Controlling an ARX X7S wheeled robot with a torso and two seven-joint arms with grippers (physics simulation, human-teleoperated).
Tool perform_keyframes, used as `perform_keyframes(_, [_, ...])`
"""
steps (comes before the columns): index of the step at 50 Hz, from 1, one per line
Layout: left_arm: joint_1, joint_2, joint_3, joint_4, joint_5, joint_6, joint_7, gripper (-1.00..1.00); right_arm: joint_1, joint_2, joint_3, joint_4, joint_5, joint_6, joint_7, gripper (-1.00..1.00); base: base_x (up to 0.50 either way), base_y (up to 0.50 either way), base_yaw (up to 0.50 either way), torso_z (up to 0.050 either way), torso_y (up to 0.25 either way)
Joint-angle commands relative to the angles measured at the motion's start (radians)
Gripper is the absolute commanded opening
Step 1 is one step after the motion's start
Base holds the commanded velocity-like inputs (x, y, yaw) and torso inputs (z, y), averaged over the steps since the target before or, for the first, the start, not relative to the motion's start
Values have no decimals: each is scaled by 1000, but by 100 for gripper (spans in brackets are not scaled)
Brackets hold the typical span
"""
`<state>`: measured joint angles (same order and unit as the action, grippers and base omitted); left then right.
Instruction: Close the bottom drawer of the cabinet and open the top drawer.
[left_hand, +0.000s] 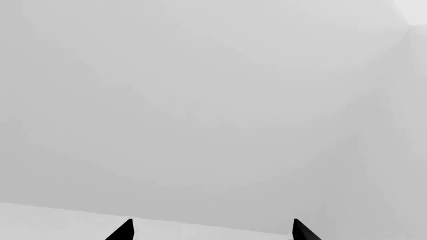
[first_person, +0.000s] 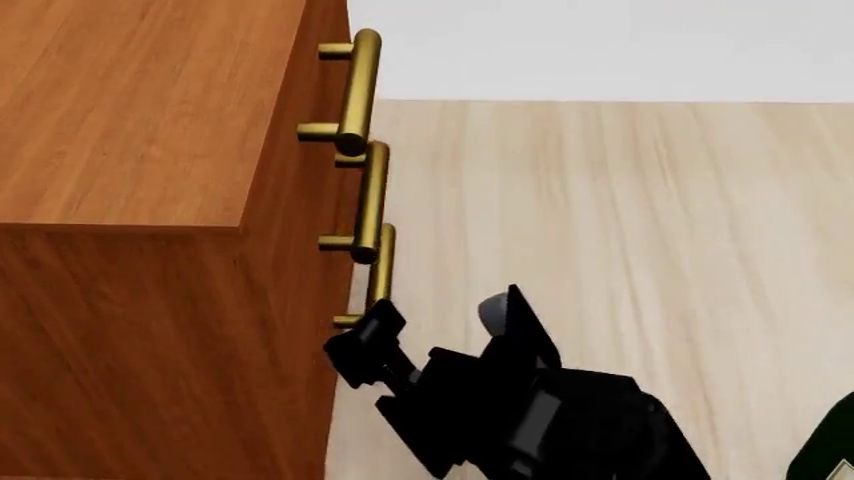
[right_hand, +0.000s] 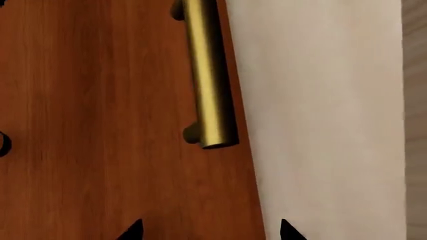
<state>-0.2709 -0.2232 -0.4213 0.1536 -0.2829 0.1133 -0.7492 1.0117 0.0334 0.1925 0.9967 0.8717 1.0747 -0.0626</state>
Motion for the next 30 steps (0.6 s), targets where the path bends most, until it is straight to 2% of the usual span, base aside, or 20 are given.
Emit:
perform_keyframes(1, [2, -2, 1, 0, -5, 3, -3, 100, 107, -32, -166, 221, 45, -81, -122, 100, 0, 0, 7, 0, 0])
perform_keyframes(7, [3, -3, 3, 2, -4, 4, -6, 100, 112, -33, -486, 268, 327, -148, -118, 100, 0, 2, 11, 0, -2])
perform_keyframes(12, [2, -5, 5, -1, -5, 6, -6, 100, 126, -32, -595, 308, 417, -184, -139, 100, 6, 4, 16, 0, -2])
perform_keyframes(15, [2, -6, 7, 3, -3, 1, -9, 100, 128, -28, -607, 301, 425, -196, -134, 100, 7, 5, 17, 0, -3])
perform_keyframes(21, [3, -8, 10, 0, -3, 4, -8, 100, -51, 81, -490, -106, 555, -171, 154, 100, 5, 7, 15, 0, -3])
perform_keyframes(30, [3, -10, 12, 0, -4, 5, -12, 100, -245, 168, -383, -480, 675, -161, 387, 100, 0, 6, 3, 0, 0])
